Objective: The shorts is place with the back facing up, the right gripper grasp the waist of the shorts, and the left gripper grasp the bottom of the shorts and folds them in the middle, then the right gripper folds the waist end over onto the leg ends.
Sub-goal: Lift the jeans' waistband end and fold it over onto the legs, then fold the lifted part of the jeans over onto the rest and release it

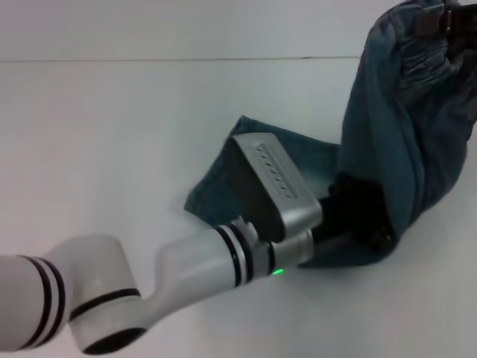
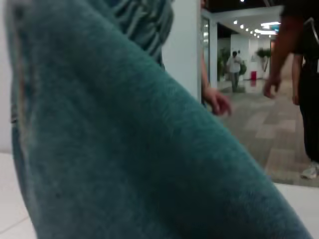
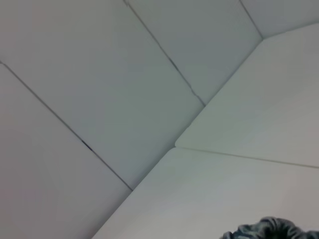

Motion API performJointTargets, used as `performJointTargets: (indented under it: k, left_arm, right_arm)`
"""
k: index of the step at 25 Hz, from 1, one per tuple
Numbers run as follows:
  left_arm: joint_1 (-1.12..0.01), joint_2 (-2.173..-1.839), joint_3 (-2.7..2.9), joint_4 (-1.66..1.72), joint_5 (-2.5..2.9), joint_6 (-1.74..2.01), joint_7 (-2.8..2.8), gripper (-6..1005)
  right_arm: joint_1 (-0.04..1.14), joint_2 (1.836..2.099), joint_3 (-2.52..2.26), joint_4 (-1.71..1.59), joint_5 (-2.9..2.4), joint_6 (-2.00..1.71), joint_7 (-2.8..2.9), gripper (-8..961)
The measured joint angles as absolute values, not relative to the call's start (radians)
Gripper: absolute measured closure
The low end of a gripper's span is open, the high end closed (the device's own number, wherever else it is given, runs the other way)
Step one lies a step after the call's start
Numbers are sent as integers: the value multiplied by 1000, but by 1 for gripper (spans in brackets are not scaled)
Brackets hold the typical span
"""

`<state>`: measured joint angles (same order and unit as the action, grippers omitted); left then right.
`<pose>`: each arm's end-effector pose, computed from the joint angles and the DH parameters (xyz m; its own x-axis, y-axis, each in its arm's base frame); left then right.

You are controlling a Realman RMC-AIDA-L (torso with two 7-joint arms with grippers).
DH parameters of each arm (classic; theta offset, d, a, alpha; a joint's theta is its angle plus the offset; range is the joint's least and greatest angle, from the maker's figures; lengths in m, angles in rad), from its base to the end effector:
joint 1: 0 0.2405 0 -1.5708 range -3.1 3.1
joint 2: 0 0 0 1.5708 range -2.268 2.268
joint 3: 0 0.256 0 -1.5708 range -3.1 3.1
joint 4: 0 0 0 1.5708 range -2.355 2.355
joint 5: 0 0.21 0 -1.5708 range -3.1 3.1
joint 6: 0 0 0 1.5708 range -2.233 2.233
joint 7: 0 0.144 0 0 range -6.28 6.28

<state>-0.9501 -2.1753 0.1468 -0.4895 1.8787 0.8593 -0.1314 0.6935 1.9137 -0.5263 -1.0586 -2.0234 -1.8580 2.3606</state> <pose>-0.1190 0.2999 -0.2013 0.8330 0.0247 0.5528 0.2421 -0.9146 -0.3238 0.1873 0.3724 0.1461 0.5200 -0.6797 -0.5173 -0.7648 -0.6402 0.0724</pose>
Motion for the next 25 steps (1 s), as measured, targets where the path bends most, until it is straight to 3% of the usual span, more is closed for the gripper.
performJointTargets:
  k: [11, 17, 23, 25]
  left_arm:
    - [-788, -2175, -99, -483, 2018, 813, -82, 957]
    - [-639, -2175, -233, -434, 2019, 917, -86, 950]
    - [-514, -2173, -337, -364, 2017, 1095, -89, 832]
    - [-483, -2172, -367, -340, 2014, 1139, -97, 615]
  right_arm:
    - [683, 1907, -594, -998, -2026, -1817, 2334, 867]
    - [702, 1902, -637, -941, -2031, -1767, 2307, 866]
    - [752, 1912, -698, -854, -2034, -1705, 2271, 866]
    - [774, 1917, -726, -820, -2035, -1676, 2257, 866]
